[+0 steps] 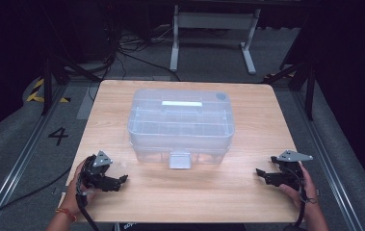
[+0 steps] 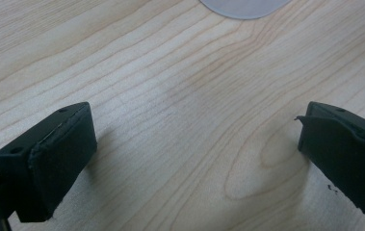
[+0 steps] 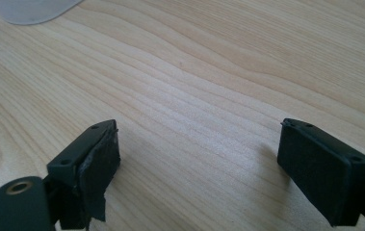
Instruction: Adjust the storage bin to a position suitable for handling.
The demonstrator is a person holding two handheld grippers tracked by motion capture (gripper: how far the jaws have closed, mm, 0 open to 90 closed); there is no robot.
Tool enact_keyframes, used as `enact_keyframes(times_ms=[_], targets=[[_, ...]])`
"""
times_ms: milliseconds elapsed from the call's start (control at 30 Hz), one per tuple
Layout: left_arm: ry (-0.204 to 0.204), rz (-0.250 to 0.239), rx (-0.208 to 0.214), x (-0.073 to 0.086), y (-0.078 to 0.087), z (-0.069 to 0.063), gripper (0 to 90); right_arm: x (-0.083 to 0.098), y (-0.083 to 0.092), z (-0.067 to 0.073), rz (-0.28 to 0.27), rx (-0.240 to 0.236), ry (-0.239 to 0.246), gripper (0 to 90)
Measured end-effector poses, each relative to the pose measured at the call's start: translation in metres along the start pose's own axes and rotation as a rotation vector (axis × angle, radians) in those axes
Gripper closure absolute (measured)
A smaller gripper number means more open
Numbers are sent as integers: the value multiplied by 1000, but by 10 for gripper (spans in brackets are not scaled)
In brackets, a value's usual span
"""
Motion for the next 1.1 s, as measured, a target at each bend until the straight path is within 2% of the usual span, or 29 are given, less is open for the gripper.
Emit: enact_keyframes(times_ms=[167, 267, 333, 367, 400, 633, 667, 767, 933, 1000, 1100], targets=[[-12, -5, -8, 2, 3, -1, 2, 0, 0, 0, 0, 0, 0, 150], [4, -1, -11, 3, 4, -2, 3, 0, 0, 0, 0, 0, 0, 150], [-6, -8, -7, 4, 5, -1, 3, 0, 0, 0, 0, 0, 0, 150], [9, 0, 4, 5, 6, -2, 3, 0, 0, 0, 0, 0, 0, 149], [-13, -6, 1, 5, 7, -1, 3, 0, 0, 0, 0, 0, -1, 148], [-9, -5, 17, 7, 9, -1, 3, 0, -1, 0, 5, 5, -3, 142], [2, -4, 15, 7, 9, -1, 3, -1, -1, 0, 5, 5, -4, 143], [1, -4, 15, 7, 9, -1, 3, -1, -1, -1, 8, -4, 2, 149], [1, -3, 15, 7, 9, -1, 4, -3, 1, -6, 49, -33, 22, 156], [1, -4, 15, 7, 9, -1, 4, -4, 3, -6, 35, -30, 35, 246], [1, -4, 15, 7, 9, -1, 4, -8, 6, -5, -14, -45, 50, 265]])
Point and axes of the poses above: each handheld gripper's, and its own axes: y roughly backward along the jaws, x roughly out of its underside, z roughly to its left, the point moved 2 cm from there along -y, roughly forward along the jaws, and after that the axes turned 14 degrees about -z, right-handed, at the moved point
